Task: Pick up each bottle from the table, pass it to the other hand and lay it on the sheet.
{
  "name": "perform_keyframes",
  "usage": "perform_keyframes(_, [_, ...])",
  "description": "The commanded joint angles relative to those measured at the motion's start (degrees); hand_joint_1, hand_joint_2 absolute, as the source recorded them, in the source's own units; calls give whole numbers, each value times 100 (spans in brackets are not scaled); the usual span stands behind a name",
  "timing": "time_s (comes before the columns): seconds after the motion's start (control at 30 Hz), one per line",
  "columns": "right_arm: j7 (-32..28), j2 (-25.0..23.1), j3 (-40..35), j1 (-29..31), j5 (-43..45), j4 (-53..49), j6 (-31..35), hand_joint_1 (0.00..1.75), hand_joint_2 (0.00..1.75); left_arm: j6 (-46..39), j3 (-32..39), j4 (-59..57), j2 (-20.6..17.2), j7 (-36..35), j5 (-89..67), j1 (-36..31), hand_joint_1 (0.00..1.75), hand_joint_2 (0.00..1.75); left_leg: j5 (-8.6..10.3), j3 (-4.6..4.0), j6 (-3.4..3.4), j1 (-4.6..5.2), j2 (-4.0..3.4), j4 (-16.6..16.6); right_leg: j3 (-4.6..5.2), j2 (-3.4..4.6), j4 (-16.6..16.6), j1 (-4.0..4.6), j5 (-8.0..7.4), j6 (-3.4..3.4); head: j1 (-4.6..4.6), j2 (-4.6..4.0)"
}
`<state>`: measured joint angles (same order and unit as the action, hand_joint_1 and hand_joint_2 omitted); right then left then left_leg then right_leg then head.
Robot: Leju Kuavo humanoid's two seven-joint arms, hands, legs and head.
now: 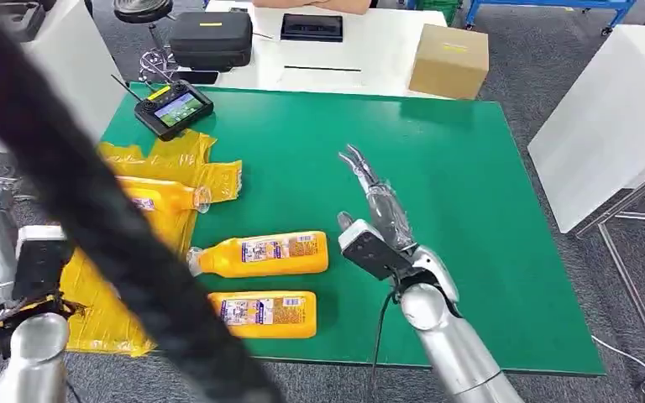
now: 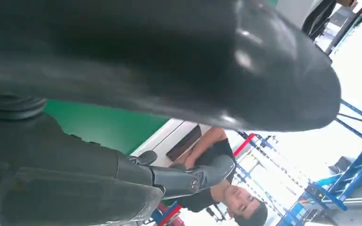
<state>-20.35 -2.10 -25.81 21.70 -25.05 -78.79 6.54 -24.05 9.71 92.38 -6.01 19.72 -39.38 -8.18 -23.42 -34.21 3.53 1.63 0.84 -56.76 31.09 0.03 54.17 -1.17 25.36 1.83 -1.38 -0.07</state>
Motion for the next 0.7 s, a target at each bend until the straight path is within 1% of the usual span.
perform_keyframes(0.03, [-33,324,-433,-33,234,-123,46,0,0,-698,-508,-3492,-631,69,-984,-1475,175,175,10,46,-46,-2,19,29,-44,-26,-17,-1,3,-24,-2,0])
perform_keyframes(0.1, [-56,390,-475,-12,328,-81,60,0,0,-803,-554,-3873,-684,203,-817,-1696,175,175,8,25,-24,-3,20,11,-18,-25,-6,0,2,-12,0,0])
perform_keyframes(0.13, [-74,414,-487,-9,374,-56,58,0,0,-855,-539,-3911,-700,251,-733,-1711,175,175,9,35,-35,-5,16,17,-27,-23,-10,0,1,-17,-2,0])
perform_keyframes(0.17, [-81,432,-501,-1,391,-20,62,0,0,-915,-547,-3918,-729,258,-728,-1689,175,175,5,37,-24,-1,5,14,-25,-10,-6,-2,1,-12,0,0])
perform_keyframes(0.2, [-84,433,-500,1,401,0,64,0,0,-924,-547,-3910,-742,264,-711,-1663,175,175,6,48,-36,-2,0,22,-37,-8,-11,-2,-1,-17,-2,0])
perform_keyframes(0.3, [-104,439,-506,47,449,74,83,0,0,-951,-570,-3870,-781,296,-673,-1604,175,175,-1,47,-28,-5,-25,14,-50,7,2,6,0,-12,0,0])
perform_keyframes(0.33, [-112,447,-521,82,480,112,81,0,0,-949,-567,-3854,-782,292,-613,-1588,175,175,-1,58,-38,-5,-34,20,-59,12,-3,5,0,-17,-2,0])
perform_keyframes(0.4, [-118,441,-523,112,500,145,76,0,0,-971,-574,-3871,-802,286,-622,-1593,175,175,0,44,-24,-3,-31,11,-44,8,6,4,2,-10,0,0])
perform_keyframes(0.43, [-126,435,-537,141,515,172,70,0,0,-1007,-577,-3903,-819,284,-620,-1614,175,175,-1,52,-36,-6,-30,14,-52,7,2,6,3,-16,0,0])
perform_keyframes(0.5, [-133,429,-576,178,537,204,59,0,0,-1085,-595,-3951,-846,268,-615,-1647,175,175,0,29,-23,-7,-25,5,-33,7,8,8,1,-10,2,0])
perform_keyframes(0.53, [-133,432,-604,199,539,225,54,0,0,-1121,-588,-3958,-853,266,-591,-1658,175,175,-2,37,-36,-9,-29,8,-42,9,5,8,2,-16,0,0])
perform_keyframes(0.6, [-128,426,-601,200,554,234,52,0,0,-1168,-584,-3957,-863,254,-615,-1654,175,175,0,30,-24,-3,-28,7,-33,10,10,3,2,-11,-2,0])
perform_keyframes(0.63, [-128,430,-622,216,554,262,48,0,0,-1204,-589,-3960,-877,228,-650,-1652,175,175,-1,39,-37,-7,-31,10,-42,11,6,6,2,-17,2,0])
perform_keyframes(0.7, [-125,442,-652,266,583,326,35,0,0,-1266,-578,-3943,-880,202,-654,-1635,175,175,1,28,-25,-4,-26,6,-31,7,10,3,1,-12,-2,0])
